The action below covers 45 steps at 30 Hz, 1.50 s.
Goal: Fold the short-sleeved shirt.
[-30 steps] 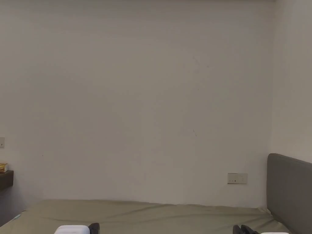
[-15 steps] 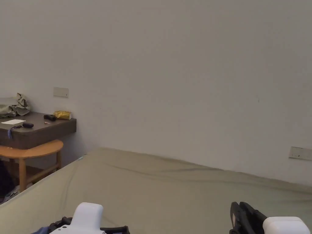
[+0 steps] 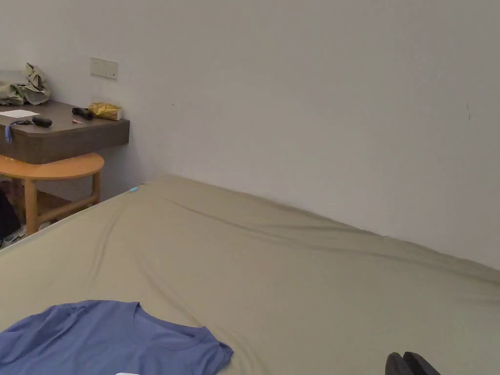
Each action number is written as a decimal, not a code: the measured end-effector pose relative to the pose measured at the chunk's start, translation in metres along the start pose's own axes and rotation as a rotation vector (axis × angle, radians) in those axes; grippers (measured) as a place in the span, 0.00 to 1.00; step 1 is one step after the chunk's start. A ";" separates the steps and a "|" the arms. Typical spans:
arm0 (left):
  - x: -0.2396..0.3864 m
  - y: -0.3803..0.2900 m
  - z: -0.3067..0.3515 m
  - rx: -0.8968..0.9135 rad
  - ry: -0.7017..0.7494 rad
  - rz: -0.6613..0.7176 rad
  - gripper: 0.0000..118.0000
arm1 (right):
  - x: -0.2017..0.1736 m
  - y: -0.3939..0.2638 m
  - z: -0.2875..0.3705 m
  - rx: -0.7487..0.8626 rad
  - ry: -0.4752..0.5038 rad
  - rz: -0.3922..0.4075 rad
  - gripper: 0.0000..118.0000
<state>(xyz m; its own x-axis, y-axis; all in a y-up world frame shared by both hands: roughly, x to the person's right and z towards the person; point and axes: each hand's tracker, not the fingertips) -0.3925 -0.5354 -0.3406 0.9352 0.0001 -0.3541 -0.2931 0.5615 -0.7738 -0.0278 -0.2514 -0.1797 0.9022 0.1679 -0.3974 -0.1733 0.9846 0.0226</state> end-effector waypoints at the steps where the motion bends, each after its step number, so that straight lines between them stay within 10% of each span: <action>1: 0.000 -0.002 -0.009 -0.011 -0.009 -0.003 0.91 | 0.001 -0.005 -0.004 -0.020 -0.002 0.005 0.12; 7: 0.005 -0.008 0.002 0.016 -0.044 -0.001 0.79 | 0.015 -0.028 -0.020 -0.108 -0.031 -0.025 0.12; 11: 0.015 0.007 0.018 0.142 0.145 -0.061 0.07 | 0.028 -0.035 -0.014 -0.142 -0.041 -0.069 0.12; 18: 0.040 0.021 0.056 0.214 -0.010 0.004 0.06 | 0.061 -0.039 0.017 -0.138 -0.123 -0.077 0.12; 36: 0.392 -0.075 0.225 0.253 -0.643 -0.490 0.06 | 0.155 -0.032 0.121 -0.082 -0.394 -0.178 0.12; 45: 0.462 -0.177 0.290 0.182 -0.875 -0.692 0.06 | 0.184 -0.023 0.168 -0.044 -0.523 -0.202 0.12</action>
<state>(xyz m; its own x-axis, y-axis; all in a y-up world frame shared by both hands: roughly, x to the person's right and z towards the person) 0.1494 -0.3950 -0.2151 0.7241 0.1814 0.6654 0.3082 0.7780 -0.5475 0.2086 -0.2350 -0.0995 0.9929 -0.0112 0.1187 0.0172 0.9986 -0.0495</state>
